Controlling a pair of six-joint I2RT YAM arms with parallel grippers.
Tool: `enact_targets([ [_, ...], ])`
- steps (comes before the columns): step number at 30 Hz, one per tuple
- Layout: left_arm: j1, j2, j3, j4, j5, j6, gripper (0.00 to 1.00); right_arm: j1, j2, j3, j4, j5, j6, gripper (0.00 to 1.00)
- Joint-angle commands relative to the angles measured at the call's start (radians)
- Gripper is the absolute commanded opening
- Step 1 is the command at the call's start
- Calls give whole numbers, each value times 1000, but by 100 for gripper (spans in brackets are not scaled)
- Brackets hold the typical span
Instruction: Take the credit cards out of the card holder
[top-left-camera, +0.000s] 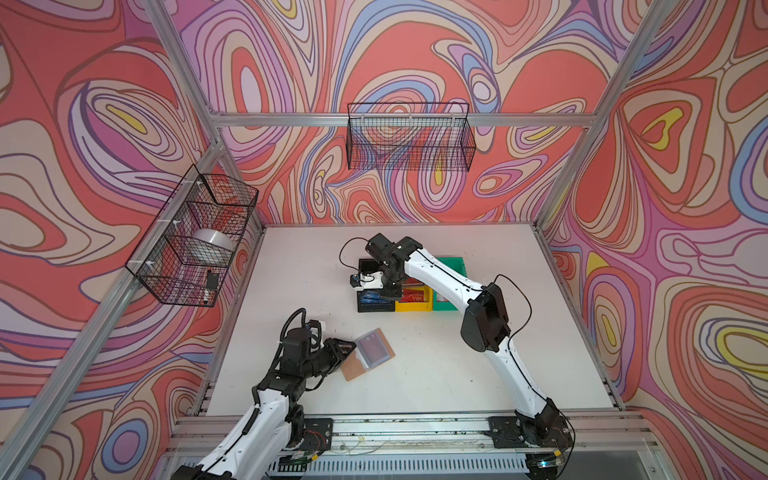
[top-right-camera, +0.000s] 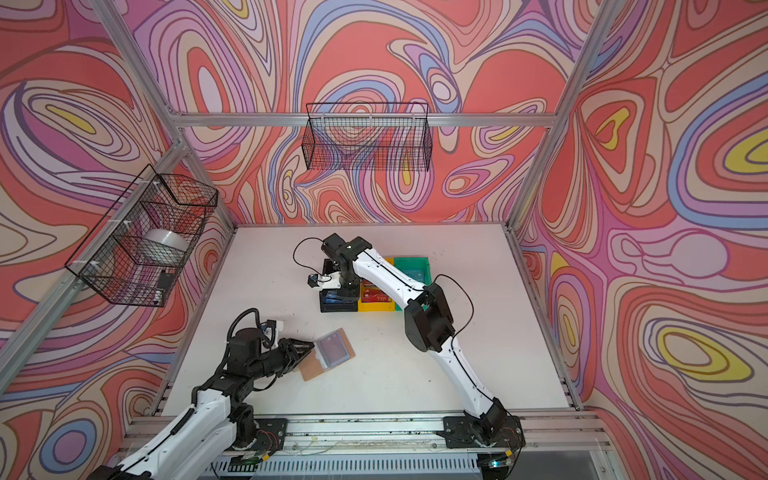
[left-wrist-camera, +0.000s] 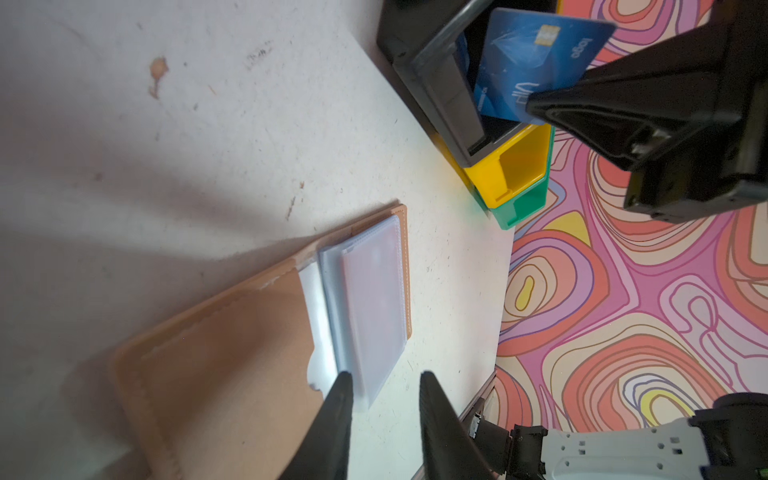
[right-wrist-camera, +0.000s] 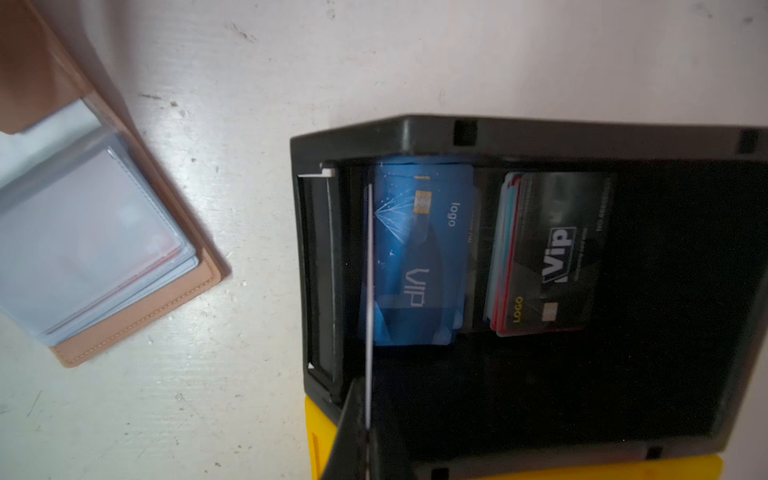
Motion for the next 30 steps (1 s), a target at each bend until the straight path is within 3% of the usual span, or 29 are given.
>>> enact_targets([
  [1, 3, -12, -11, -13, -10, 13, 31, 9, 18, -2, 0, 30, -11, 0],
  [30, 2, -7, -15, -14, -14, 19, 32, 27, 45, -10, -34, 49, -32, 0],
])
